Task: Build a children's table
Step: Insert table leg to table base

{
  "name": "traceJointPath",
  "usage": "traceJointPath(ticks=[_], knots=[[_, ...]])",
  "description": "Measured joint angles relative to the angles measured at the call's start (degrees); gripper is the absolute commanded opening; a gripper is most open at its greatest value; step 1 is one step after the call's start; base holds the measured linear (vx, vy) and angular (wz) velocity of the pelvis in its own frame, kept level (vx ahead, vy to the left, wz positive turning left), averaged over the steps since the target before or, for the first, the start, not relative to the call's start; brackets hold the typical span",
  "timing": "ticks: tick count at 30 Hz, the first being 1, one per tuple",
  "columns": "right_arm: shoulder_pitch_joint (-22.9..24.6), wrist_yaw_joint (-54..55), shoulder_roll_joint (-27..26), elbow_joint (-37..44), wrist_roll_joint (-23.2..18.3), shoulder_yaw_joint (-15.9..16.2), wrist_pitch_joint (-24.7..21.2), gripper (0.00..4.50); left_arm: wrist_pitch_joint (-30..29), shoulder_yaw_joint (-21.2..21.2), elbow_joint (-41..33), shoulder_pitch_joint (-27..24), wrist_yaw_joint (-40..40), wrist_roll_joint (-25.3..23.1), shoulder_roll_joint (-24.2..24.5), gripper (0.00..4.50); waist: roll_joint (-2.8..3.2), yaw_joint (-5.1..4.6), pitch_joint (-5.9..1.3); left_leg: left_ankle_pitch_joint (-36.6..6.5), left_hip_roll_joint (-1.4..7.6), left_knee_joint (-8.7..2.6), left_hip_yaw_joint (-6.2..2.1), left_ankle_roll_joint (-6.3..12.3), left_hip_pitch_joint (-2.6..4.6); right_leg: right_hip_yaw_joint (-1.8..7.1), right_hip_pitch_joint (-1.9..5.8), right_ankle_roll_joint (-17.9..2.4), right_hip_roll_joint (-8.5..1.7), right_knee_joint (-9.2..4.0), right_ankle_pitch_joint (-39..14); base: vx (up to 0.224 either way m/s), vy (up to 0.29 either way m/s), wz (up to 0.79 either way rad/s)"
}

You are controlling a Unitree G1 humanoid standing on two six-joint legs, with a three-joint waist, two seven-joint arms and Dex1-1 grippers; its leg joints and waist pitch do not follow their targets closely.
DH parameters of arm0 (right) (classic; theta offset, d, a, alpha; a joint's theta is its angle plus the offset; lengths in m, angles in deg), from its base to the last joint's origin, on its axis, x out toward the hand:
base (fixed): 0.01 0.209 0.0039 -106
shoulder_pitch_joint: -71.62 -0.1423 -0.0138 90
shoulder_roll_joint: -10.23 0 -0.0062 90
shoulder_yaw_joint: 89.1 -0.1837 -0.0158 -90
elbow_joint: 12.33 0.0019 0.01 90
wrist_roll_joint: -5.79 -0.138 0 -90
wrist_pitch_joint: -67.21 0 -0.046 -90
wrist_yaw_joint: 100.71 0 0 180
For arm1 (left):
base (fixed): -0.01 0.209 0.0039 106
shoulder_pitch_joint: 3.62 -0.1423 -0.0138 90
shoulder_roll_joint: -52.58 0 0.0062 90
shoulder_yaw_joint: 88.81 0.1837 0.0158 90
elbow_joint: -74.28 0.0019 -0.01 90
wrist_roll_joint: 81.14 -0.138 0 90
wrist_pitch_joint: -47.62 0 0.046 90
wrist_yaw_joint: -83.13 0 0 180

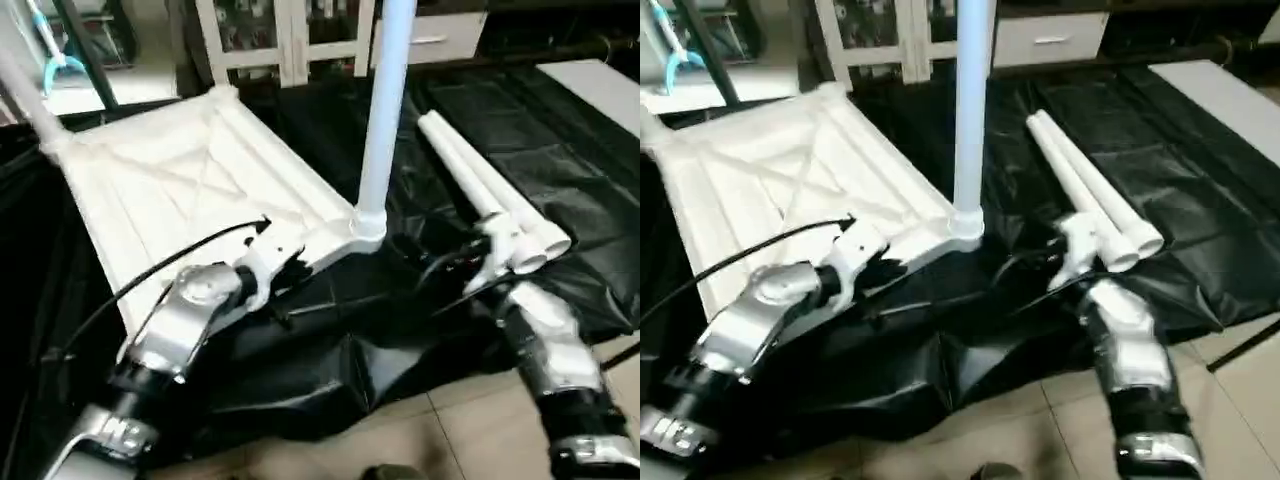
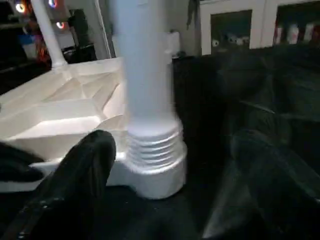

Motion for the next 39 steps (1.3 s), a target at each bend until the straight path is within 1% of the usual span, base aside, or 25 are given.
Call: traceJointPath(ticks=[2, 4, 5, 8, 13, 15, 21, 24, 25, 28, 31, 34, 37, 39], knots=[[-0.4, -1.3, 2.7, 0.0, -3.0, -2.7, -5.0, 4.11, 0.3, 0.8, -0.7, -0.3, 1.4, 0.0, 0.3, 0.00, 0.00, 0.70, 0.00, 0.0, -0.06, 0.05, 0.01, 0.00, -0.01, 0.00, 0.05, 0.0, -0.08, -0.03, 0.0, 0.000, 0.000, 0.00], [-1.2, -2.9, 4.7, -0.8, -4.9, -4.4, -7.5, 4.11, 0.6, 1.2, -0.9, -0.4, 1.6, -0.1, 0.1, 0.00, -0.03, 1.38, -0.01, 0.0, -0.10, 0.12, 0.04, 0.03, -0.01, 0.00, 0.10, 0.0, -0.14, -0.04, 0.0, 0.000, 0.000, 0.00], [-1.8, -3.4, 5.6, -1.7, -5.3, -4.8, -7.9, 4.11, 0.6, 1.3, -0.9, -0.3, 1.6, -0.2, -0.1, 0.00, -0.03, 1.50, -0.02, 0.0, -0.10, 0.17, 0.06, 0.05, -0.02, 0.01, 0.10, 0.0, -0.16, -0.03, 0.0, 0.000, 0.000, 0.00], [-2.5, -5.0, 8.5, -4.7, -5.8, -6.1, -8.7, 4.11, 1.3, 1.6, -0.6, -0.2, 1.8, -0.5, -0.3, 0.00, -0.05, 1.66, -0.03, 0.0, -0.10, 0.24, 0.06, 0.06, -0.02, -0.01, 0.10, 0.0, -0.17, 0.04, 0.0, 0.000, 0.000, 0.00], [-1.4, -11.3, 12.1, -5.3, -6.4, -6.2, -12.1, 4.11, 2.2, 1.5, 0.4, 0.1, 2.4, -0.6, -0.1, 0.00, -0.06, 1.76, -0.02, 0.0, -0.07, 0.42, 0.02, 0.06, -0.01, -0.03, 0.10, 0.0, -0.17, 0.24, 0.0, 0.000, 0.000, 0.00], [-1.2, -12.9, 12.7, -5.4, -6.4, -6.2, -12.5, 4.11, 2.4, 1.5, 0.8, 0.2, 2.6, -0.6, 0.0, 0.00, -0.05, 1.65, -0.03, 0.0, -0.07, 0.50, 0.02, 0.06, -0.02, -0.01, 0.10, 0.0, -0.17, 0.28, 0.0, 0.000, 0.000, 0.00], [-1.4, -15.7, 13.1, -5.6, -6.3, -4.8, -12.3, 4.11, 3.6, 1.6, 1.3, 0.2, 5.4, -0.4, 0.8, 0.00, -0.06, 1.74, -0.03, 0.0, -0.07, 0.66, -0.02, 0.06, -0.02, -0.03, 0.18, 0.0, -0.20, 0.34, 0.0, 0.000, 0.000, 0.00], [-2.3, -16.2, 11.6, -4.7, -3.9, -1.9, -10.4, 4.11, 4.6, 2.1, 1.1, -0.1, 6.8, -0.4, 1.3, 0.00, -0.04, 1.81, -0.04, 0.0, -0.07, 0.72, -0.02, 0.07, -0.03, -0.06, 0.19, 0.0, -0.22, 0.38, 0.0, 0.000, 0.000, 0.00], [-2.5, -16.4, 10.9, -4.1, -3.1, -0.5, -9.3, 4.11, 4.8, 2.4, 1.1, -0.1, 7.1, -0.5, 1.3, 0.00, -0.04, 2.05, -0.04, 0.0, -0.07, 0.73, -0.02, 0.08, -0.03, -0.09, 0.20, 0.0, -0.25, 0.39, 0.0, 0.000, 0.000, 0.00], [-4.1, -16.7, 9.7, -4.2, -0.1, 2.0, -6.7, 4.11, 5.5, 3.1, 1.0, 0.0, 7.9, -0.6, 1.3, 0.00, -0.03, 2.65, -0.04, 0.0, -0.11, 0.77, 0.01, 0.11, -0.06, -0.10, 0.21, 0.0, -0.34, 0.39, 0.0, 0.000, 0.000, 0.00], [-5.1, -17.8, 9.4, -4.2, 0.5, 3.7, -5.6, 4.11, 5.9, 3.8, 0.7, 0.0, 8.7, -0.7, 1.3, 0.00, -0.06, 3.09, -0.05, 0.0, -0.17, 0.79, 0.04, 0.21, -0.05, -0.14, 0.29, 0.0, -0.44, 0.36, 0.0, 0.000, 0.000, 0.00], [-6.1, -17.8, 7.9, -4.8, 1.9, 4.6, -4.2, 4.11, 5.9, 3.9, 0.6, 0.0, 9.0, -0.8, 1.5, 0.00, -0.07, 2.98, -0.05, 0.0, -0.22, 0.82, 0.09, 0.28, -0.05, -0.13, 0.30, -0.1, -0.51, 0.37, 0.0, 0.000, 0.000, 0.00], [-8.9, -15.9, 6.8, -7.4, 3.1, 4.8, -2.1, 4.11, 5.9, 4.3, 0.1, 0.0, 10.0, -1.2, 1.8, 0.00, -0.06, 2.92, -0.05, 0.0, -0.23, 0.83, 0.12, 0.31, -0.06, -0.13, 0.30, -0.1, -0.54, 0.36, 0.1, 0.000, 0.000, 0.00], [-10.3, -15.8, 6.6, -8.4, 3.6, 4.8, -1.8, 4.11, 5.9, 4.6, -0.2, 0.0, 10.2, -1.3, 1.8, 0.00, -0.07, 2.98, -0.05, -0.1, -0.23, 0.83, 0.13, 0.32, -0.06, -0.14, 0.30, -0.1, -0.54, 0.35, 0.1, 0.000, 0.000, 0.00]])
